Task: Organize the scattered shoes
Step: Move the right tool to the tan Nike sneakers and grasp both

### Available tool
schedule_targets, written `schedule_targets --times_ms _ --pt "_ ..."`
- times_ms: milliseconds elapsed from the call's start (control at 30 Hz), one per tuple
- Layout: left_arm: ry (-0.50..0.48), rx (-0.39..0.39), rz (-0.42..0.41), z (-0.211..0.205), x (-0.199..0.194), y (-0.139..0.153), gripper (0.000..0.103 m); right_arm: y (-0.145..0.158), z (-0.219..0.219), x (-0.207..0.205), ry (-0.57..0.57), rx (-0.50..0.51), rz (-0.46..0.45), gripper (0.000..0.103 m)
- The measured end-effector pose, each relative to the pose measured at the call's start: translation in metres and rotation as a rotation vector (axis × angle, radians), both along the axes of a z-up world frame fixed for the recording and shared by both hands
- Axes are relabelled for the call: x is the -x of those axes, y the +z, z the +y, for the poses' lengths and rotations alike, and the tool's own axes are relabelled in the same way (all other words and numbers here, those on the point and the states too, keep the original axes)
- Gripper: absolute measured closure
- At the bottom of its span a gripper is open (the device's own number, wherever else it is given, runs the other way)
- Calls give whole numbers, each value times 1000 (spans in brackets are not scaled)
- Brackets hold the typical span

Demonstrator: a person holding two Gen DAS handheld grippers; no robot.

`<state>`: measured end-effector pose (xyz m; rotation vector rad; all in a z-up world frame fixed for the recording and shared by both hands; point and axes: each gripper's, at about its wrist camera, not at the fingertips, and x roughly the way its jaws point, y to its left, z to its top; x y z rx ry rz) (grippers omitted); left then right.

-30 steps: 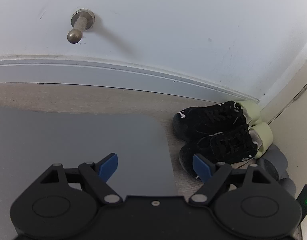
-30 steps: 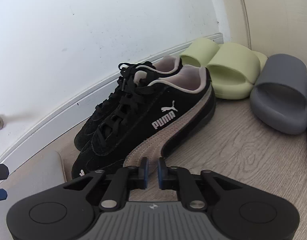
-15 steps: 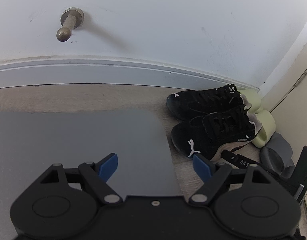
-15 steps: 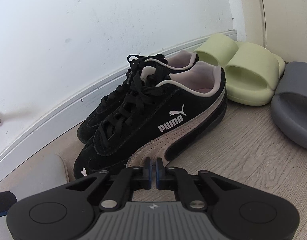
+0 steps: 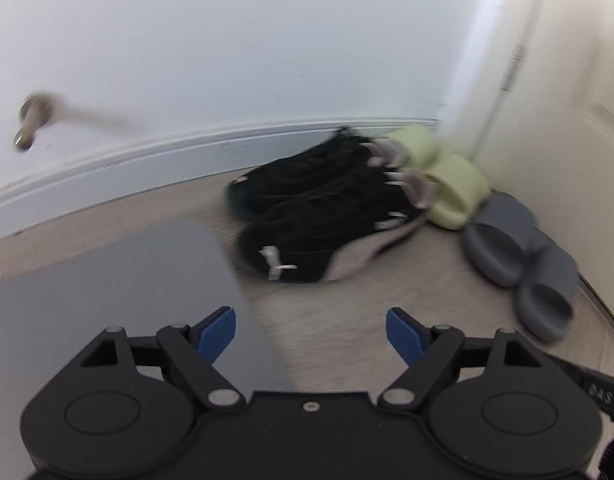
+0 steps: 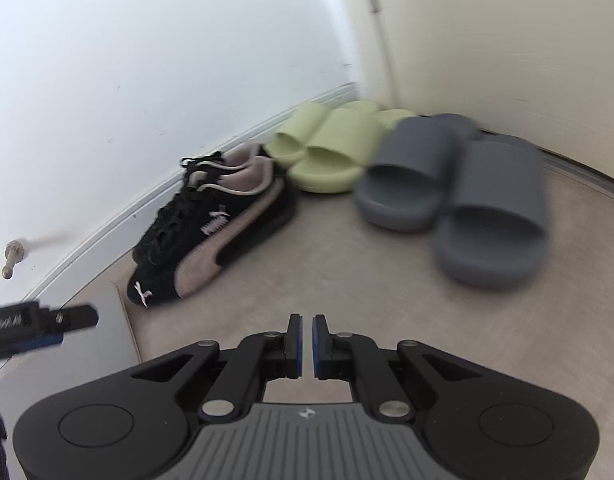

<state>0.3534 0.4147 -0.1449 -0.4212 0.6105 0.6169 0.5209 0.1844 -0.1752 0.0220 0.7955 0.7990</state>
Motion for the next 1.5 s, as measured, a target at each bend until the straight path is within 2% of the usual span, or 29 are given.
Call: schedule_targets --times_ms 67,167,233,333,400,500,700,767,900,933,1000,1200,1300,1367,1433,1500 --pt "-47 -1 -30 -27 -6 8 20 3 -43 10 -51 4 -6 95" --pt "-119 77 -80 -71 -14 14 20 0 -97 24 -128 7 -10 94" --pt "-163 113 -82 -99 -19 12 20 -3 -137 32 -193 2 -6 94" --pt "-256 113 -45 -150 -27 7 20 -7 -189 39 -292 -7 2 92" --pt "-329 75 -16 -181 -36 6 20 -11 -229 43 -377 -9 3 87" --pt "-455 26 5 -227 -52 10 20 -18 -291 46 -512 -7 -4 85" --pt "-609 106 44 -296 -84 7 20 -32 -397 44 -733 19 -6 78" --pt "-652 54 67 -319 -91 4 20 -32 -420 42 -772 37 -24 70" --pt "-726 -59 95 -352 -97 1 20 -29 -464 32 -861 70 -77 48" --pt "-739 -73 99 -356 -98 0 20 -29 -473 27 -873 74 -84 39" --pt "-763 -94 121 -364 -103 -6 20 -29 -487 15 -883 96 -90 29" --pt "-748 -75 166 -369 -122 -18 20 -14 -497 -39 -832 116 -221 31" --pt "-715 -54 172 -364 -131 -24 20 -9 -498 -76 -827 120 -240 51" --pt "-695 -43 175 -361 -137 -27 20 -7 -498 -101 -838 118 -200 55" --pt "-675 -28 184 -357 -141 -30 20 -13 -502 -128 -878 139 -123 62" --pt "-665 -14 193 -354 -144 -34 20 -19 -505 -139 -889 156 -92 64"
